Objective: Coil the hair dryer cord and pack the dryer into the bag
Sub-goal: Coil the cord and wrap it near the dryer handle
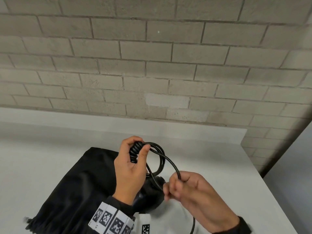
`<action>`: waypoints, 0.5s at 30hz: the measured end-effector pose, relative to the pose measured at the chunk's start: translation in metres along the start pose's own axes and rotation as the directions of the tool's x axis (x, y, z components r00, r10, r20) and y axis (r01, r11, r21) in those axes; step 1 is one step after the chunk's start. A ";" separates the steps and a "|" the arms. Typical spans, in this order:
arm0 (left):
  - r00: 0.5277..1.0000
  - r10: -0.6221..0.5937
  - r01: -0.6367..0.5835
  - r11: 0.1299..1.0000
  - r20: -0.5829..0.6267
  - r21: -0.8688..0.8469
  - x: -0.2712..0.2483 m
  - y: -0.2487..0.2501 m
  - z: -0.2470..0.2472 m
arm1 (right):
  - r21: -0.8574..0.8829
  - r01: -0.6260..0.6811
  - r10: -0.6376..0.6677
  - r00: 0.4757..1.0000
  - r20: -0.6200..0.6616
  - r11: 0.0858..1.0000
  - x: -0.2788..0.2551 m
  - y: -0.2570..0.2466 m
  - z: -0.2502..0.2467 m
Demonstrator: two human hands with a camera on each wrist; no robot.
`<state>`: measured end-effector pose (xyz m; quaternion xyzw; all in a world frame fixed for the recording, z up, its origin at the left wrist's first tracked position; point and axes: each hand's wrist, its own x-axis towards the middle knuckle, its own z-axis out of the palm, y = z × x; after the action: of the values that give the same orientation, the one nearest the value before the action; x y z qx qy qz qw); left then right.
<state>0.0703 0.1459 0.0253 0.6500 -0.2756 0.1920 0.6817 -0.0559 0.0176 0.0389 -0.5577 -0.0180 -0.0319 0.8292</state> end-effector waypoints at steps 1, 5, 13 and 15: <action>1.000 -0.009 0.009 1.000 -0.006 0.000 0.002 0.000 0.000 | -0.112 0.048 -0.050 0.999 -0.016 0.993 -0.003 0.004 0.000; 1.000 -0.018 0.018 1.000 0.021 -0.022 0.005 -0.002 0.000 | -0.201 0.192 -0.214 0.972 -0.094 0.961 -0.011 0.034 -0.005; 0.999 -0.047 0.048 0.989 0.013 -0.141 0.002 -0.004 0.000 | 0.152 0.180 -0.124 0.939 -0.321 0.972 -0.022 0.049 -0.013; 0.998 -0.070 0.070 0.986 0.005 -0.151 0.003 -0.005 -0.001 | 0.236 0.178 -0.081 0.925 -0.370 0.955 -0.028 0.046 -0.018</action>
<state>0.0760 0.1461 0.0235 0.6059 -0.2663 0.1467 0.7352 -0.0802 0.0194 -0.0121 -0.4239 0.0914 -0.1848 0.8819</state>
